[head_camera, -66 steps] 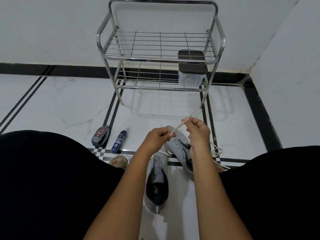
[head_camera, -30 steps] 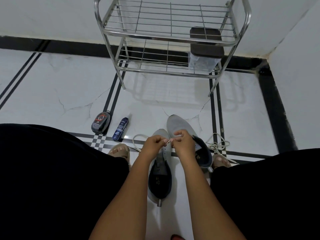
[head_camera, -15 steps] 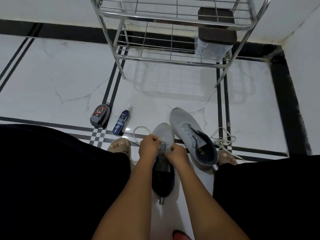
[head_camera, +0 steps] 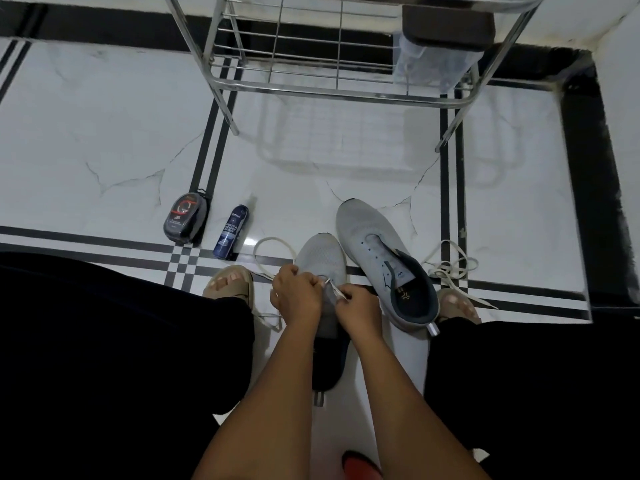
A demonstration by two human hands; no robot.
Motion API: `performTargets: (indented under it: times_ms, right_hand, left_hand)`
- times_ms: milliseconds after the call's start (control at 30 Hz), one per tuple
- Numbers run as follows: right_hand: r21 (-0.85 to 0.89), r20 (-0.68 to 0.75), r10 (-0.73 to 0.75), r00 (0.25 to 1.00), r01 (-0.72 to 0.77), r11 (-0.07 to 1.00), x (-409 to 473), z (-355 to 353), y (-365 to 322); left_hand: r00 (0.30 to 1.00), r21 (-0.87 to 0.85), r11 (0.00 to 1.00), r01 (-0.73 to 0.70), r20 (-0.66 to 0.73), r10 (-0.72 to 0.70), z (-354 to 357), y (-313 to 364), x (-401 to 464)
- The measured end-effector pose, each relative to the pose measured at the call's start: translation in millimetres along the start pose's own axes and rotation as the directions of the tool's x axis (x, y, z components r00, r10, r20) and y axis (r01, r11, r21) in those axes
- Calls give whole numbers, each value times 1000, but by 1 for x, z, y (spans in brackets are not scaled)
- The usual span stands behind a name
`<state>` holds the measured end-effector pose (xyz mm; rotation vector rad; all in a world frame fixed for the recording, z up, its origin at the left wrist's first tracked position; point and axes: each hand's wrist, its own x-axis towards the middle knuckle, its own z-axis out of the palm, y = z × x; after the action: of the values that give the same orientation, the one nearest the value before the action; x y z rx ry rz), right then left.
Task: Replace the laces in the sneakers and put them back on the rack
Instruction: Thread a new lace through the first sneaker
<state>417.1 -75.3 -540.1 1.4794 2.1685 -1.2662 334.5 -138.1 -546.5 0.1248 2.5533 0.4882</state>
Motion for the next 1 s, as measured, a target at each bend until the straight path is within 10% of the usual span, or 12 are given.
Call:
performTargets:
  times_ms: [700,900,1000]
  right_hand:
    - [29,66,17,998,-19,999,2,-2,-1]
    - [54,54,-3,999,0,999,3,0,2]
    - [52,53,-1,999,-1,999,4,1,4]
  left_hand:
    - [992,-11,995,-100,-74,99,12,0,-1]
    - [994,-141,986,90,-44,-97,18,4,-7]
    - [990,30,998,-47,-128,51,18,7,-9]
